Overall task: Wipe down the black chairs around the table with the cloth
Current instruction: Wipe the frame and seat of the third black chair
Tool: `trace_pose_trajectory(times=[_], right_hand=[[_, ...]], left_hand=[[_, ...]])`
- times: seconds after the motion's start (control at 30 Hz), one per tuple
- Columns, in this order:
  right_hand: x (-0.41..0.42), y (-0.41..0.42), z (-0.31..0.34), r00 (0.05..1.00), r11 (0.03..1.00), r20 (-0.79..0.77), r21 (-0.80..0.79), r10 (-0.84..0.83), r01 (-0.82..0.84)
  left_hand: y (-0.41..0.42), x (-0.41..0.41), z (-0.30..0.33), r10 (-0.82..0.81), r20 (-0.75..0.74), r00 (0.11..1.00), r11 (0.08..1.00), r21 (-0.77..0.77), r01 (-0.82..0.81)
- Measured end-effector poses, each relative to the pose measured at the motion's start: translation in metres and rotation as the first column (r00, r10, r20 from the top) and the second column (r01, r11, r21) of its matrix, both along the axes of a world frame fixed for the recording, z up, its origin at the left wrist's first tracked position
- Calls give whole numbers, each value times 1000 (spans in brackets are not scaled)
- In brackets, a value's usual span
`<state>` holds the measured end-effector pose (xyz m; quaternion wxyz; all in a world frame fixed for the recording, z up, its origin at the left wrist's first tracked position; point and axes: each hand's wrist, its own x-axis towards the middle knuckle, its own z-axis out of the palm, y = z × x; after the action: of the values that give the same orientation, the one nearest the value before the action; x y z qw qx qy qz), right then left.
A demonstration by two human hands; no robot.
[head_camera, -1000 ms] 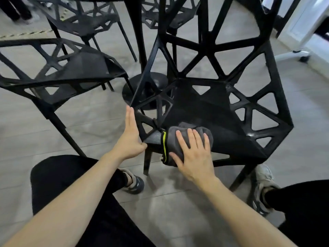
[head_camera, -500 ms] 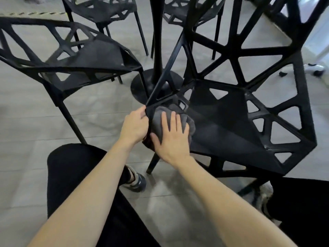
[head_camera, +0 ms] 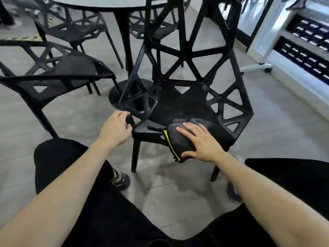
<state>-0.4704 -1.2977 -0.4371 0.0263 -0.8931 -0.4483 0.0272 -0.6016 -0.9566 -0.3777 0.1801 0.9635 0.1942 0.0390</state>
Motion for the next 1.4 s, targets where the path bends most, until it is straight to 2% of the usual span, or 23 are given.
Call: trace_pose_trajectory(times=[0.17,0.3,0.37,0.5,0.57,0.7,0.83,0.9,0.97,1.03,1.07,1.13,1.17,1.2,1.23,1.27,1.4], right_hand=[[28,-90,7,991,991,-3,-22,-134,133],[32,-96,33,989,983,48,-118,-139,143],[34,-90,55,990,984,65,-115,-126,133],[87,-76,95,987,987,103,-95,-122,132],[135,-63,111,980,987,134,-31,-149,155],[228,-37,160,976,983,117,35,-183,180],[288,-26,215,975,975,85,96,-206,198],[313,-21,246,976,974,59,96,-209,203],[339,-16,275,974,966,16,132,-227,222],[370,-10,298,962,938,-79,217,-260,271],[387,-6,306,953,926,-143,237,-267,294],[421,1,320,917,927,-317,202,-243,316],[436,4,324,887,938,-412,171,-209,301],[447,8,327,859,948,-484,160,-167,274],[455,11,327,844,955,-522,167,-126,245],[459,13,324,841,959,-533,181,-92,219],[456,-11,310,847,958,-528,203,-66,201]], left_hand=[[-17,2,18,-119,-143,982,985,105,135],[-42,29,37,-186,-212,960,966,139,218],[-53,52,44,-213,-243,946,961,125,248],[-62,131,55,-289,-290,912,917,190,351],[-62,184,64,-327,-310,893,883,235,406],[-55,286,98,-337,-337,879,875,233,425],[-63,354,157,-295,-295,909,922,163,352],[-72,382,191,-237,-237,942,968,22,249],[-82,412,226,-103,-175,979,974,-218,63],[-80,455,252,107,-167,980,850,-496,-177],[-77,477,262,230,-183,956,730,-617,-294],[-72,519,273,437,-274,857,395,-797,-456],[-70,537,273,501,-317,805,229,-849,-476],[-69,551,272,546,-333,769,103,-884,-456],[-69,562,269,575,-349,740,48,-888,-457],[-73,568,273,594,-359,720,35,-883,-469],[-102,579,283,604,-377,703,103,-837,-537]])
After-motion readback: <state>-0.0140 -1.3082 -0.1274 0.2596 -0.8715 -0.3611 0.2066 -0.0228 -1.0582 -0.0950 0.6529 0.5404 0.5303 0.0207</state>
